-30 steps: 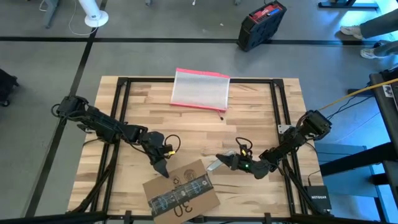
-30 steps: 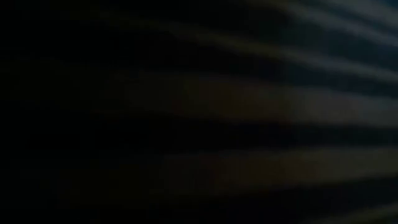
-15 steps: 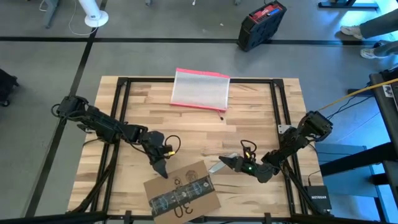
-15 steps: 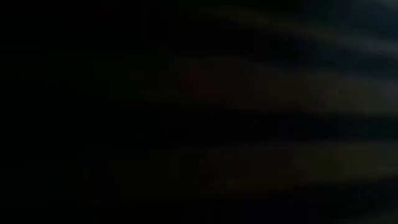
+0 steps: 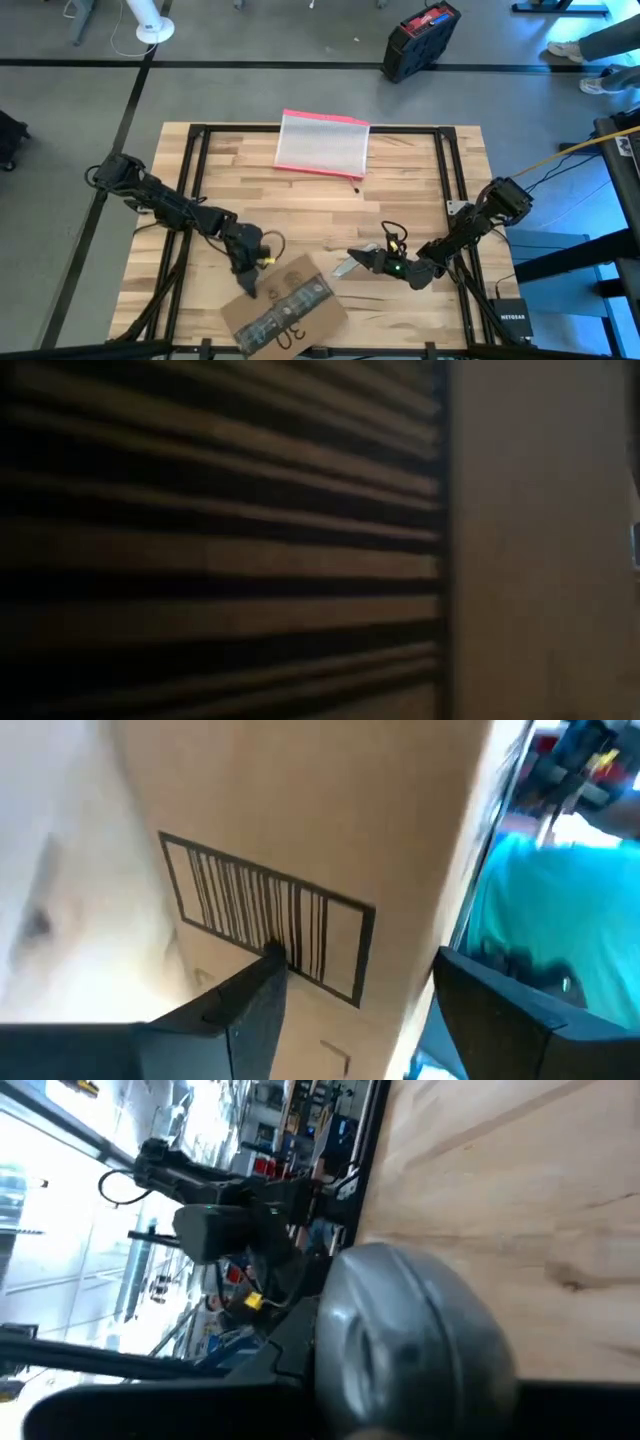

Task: Unpack boxes
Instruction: Open the cardboard box using the gray cutter

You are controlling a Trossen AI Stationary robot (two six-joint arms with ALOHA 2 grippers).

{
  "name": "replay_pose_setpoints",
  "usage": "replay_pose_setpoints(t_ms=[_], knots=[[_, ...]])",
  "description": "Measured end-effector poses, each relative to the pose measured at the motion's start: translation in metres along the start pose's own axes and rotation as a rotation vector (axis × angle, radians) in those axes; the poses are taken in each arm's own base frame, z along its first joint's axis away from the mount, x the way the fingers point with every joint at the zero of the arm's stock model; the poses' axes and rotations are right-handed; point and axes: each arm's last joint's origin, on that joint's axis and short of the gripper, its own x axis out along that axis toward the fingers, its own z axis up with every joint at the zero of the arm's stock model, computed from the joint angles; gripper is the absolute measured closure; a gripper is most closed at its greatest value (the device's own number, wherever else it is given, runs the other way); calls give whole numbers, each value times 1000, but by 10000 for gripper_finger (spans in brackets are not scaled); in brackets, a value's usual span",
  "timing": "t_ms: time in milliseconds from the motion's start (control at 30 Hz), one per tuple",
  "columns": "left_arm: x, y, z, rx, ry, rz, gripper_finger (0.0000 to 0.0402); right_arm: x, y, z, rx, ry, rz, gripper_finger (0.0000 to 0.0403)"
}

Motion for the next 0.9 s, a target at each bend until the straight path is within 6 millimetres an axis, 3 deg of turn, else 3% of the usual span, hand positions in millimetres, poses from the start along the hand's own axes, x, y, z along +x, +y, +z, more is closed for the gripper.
replay_pose_setpoints(t_ms=[300,600,900], knots=[[6,0,-3,8,14,2,167,8,6,-1,-32,-42,-14,338],[6,0,-2,21,6,1,167,37,19,-2,-93,20,-56,338],[5,-1,-2,26,-2,3,167,37,15,-1,-109,-14,-89,338]])
